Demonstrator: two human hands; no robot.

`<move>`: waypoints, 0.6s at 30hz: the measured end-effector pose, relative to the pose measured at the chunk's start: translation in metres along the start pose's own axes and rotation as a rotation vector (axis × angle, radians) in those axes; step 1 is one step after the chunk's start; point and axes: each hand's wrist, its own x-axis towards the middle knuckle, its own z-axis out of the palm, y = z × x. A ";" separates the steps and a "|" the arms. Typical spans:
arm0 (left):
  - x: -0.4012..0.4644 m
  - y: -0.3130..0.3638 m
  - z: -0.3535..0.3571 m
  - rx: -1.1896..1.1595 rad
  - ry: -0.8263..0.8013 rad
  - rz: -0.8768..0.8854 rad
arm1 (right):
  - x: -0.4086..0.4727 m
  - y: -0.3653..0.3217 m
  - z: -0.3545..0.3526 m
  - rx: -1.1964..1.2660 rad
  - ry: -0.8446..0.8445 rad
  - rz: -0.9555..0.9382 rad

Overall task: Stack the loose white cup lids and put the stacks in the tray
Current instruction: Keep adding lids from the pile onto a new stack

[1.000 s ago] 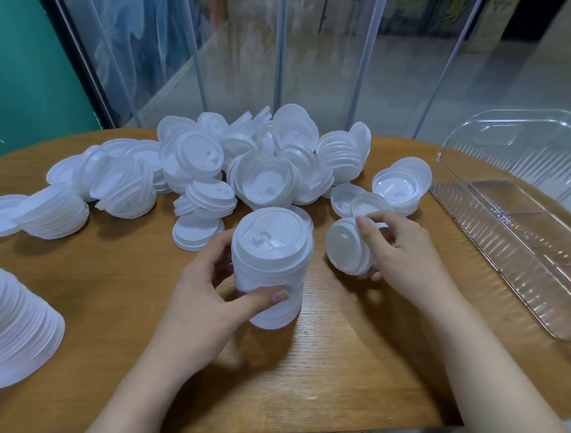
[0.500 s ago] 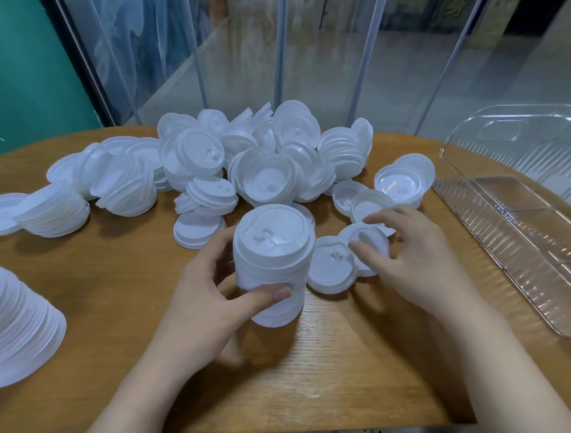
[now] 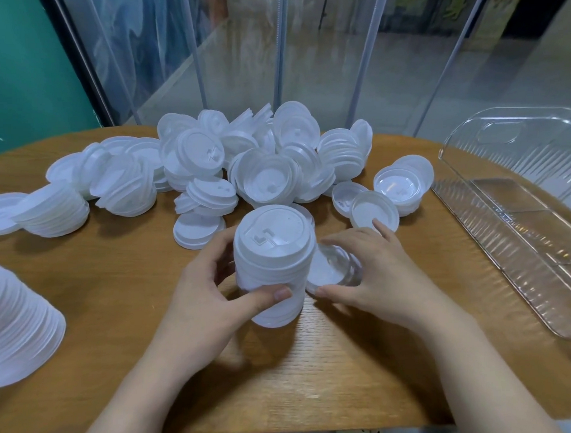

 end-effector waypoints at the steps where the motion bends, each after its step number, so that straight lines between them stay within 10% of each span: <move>1: 0.000 0.000 0.000 0.000 0.001 0.000 | 0.000 0.000 -0.001 0.015 0.019 0.000; 11: -0.002 0.003 0.004 -0.021 0.002 -0.006 | -0.006 -0.039 -0.030 0.605 0.603 0.008; 18: -0.004 0.006 0.006 -0.044 0.002 -0.024 | -0.005 -0.079 -0.022 0.597 0.486 -0.118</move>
